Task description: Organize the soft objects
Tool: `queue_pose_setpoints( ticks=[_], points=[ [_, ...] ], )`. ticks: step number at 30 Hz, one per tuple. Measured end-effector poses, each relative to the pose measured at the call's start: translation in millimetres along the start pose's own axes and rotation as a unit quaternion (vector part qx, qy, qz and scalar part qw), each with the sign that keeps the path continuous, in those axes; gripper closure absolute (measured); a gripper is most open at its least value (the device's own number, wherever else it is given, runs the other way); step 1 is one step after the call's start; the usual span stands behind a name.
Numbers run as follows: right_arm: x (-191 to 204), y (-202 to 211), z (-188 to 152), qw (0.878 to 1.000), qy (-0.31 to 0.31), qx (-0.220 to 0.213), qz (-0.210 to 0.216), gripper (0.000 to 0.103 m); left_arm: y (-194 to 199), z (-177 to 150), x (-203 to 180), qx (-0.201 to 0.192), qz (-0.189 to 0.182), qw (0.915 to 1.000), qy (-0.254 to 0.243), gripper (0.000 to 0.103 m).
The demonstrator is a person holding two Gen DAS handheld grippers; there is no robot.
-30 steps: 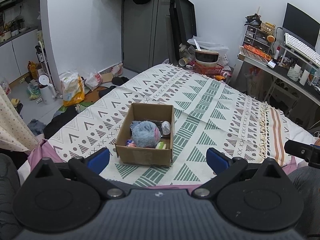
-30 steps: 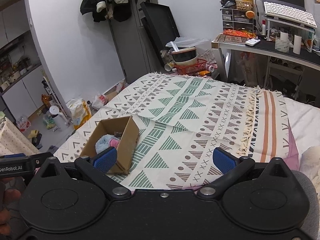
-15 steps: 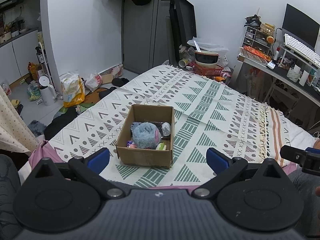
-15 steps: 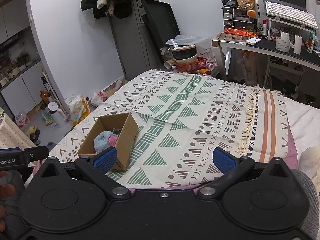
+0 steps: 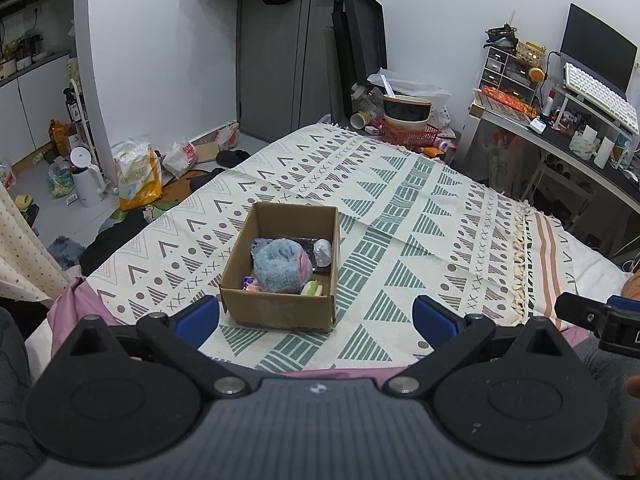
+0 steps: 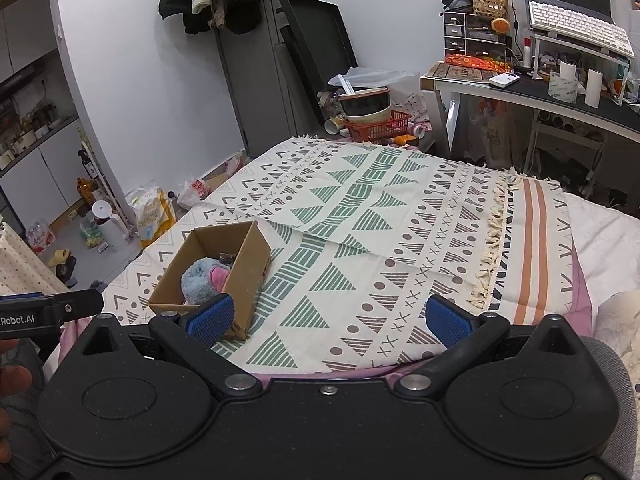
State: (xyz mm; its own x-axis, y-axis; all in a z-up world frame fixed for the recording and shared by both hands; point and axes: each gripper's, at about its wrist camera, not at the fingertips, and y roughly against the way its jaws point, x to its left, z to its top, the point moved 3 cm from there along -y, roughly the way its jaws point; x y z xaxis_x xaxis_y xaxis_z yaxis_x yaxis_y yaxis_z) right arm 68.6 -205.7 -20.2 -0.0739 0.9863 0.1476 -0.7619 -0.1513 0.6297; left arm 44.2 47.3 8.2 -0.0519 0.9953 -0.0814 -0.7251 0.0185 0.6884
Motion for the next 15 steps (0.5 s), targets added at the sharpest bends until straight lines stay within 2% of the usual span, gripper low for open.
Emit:
queue_pose_setpoints(
  ticks=[15],
  points=[
    [-4.4, -1.9, -1.0, 1.000, -0.003, 0.001, -0.002, 0.000, -5.4, -6.2, -3.7, 0.005, 0.001, 1.0000, -0.002, 0.001]
  ],
)
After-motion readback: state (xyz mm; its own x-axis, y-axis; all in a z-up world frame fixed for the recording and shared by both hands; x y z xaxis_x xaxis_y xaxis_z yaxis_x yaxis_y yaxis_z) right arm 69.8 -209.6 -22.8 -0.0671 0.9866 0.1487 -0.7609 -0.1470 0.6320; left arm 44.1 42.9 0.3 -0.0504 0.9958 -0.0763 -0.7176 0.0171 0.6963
